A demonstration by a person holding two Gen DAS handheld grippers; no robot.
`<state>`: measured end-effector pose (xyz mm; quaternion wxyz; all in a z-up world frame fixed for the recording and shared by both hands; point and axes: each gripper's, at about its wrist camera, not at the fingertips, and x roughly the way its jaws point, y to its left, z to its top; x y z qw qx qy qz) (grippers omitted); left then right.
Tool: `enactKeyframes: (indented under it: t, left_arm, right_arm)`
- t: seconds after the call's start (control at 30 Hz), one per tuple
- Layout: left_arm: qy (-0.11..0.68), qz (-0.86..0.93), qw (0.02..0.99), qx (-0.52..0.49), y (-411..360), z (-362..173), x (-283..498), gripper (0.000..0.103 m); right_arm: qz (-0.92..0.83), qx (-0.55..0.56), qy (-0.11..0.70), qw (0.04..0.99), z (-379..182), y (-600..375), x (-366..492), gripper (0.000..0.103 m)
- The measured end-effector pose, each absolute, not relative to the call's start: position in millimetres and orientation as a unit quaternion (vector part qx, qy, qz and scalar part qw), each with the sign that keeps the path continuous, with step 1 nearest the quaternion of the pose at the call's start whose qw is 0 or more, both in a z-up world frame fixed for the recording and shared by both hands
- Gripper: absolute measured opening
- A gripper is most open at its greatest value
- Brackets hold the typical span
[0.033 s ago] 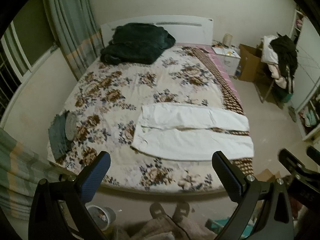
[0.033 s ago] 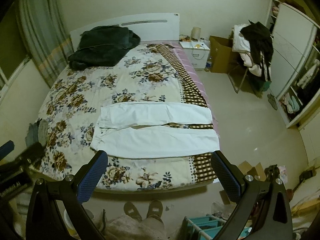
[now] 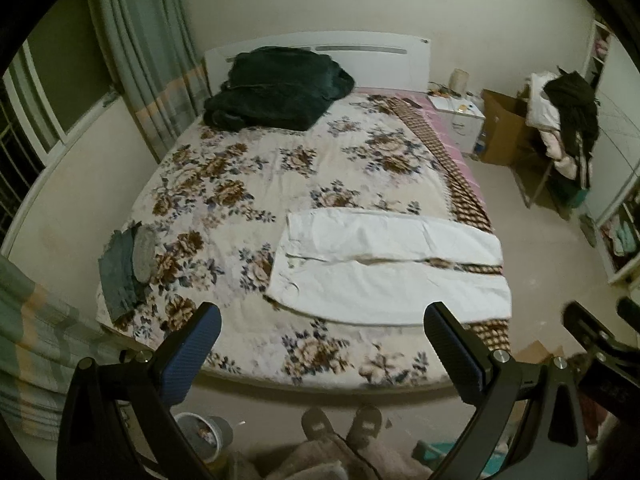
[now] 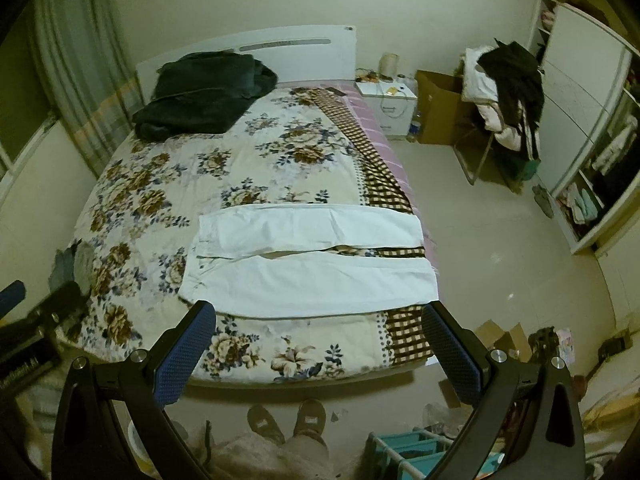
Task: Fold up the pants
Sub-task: 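Lower both grippers onto the white trousers and close on the leg hems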
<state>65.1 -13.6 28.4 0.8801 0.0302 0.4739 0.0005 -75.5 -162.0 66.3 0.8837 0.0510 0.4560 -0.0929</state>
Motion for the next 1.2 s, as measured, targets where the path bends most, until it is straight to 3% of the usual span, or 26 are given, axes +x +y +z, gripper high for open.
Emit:
enactKeyframes:
  t: [0.17,0.4,0.77,0.9,1.2]
  left_arm:
    - [0.466,0.032,0.884,0.019,-2.9,-14.2,125.5,0.103]
    - [0.549,0.079,0.831,-0.038,4.2,-106.5,252.7,0.103]
    - [0.639,0.203,0.736,-0.097,-18.0,-271.9,435.3,0.103]
    - [0.670,0.220,0.698,-0.123,-30.1,-354.1,504.0,0.103]
    - [0.712,0.261,0.616,-0.215,-22.1,-498.7,594.6,0.103]
  right_arm:
    - [-0.156,0.076,0.448,0.877,29.1,-183.7,-28.9,0.103]
    - [-0.215,0.135,0.479,0.840,-48.7,-246.3,74.8,0.103]
    - [-0.247,0.229,0.563,0.755,-256.9,-407.8,306.5,0.103]
    - [-0.275,0.277,0.578,0.717,-348.0,-468.9,390.8,0.103]
    - [-0.334,0.353,0.606,0.629,-526.3,-570.1,510.1,0.103]
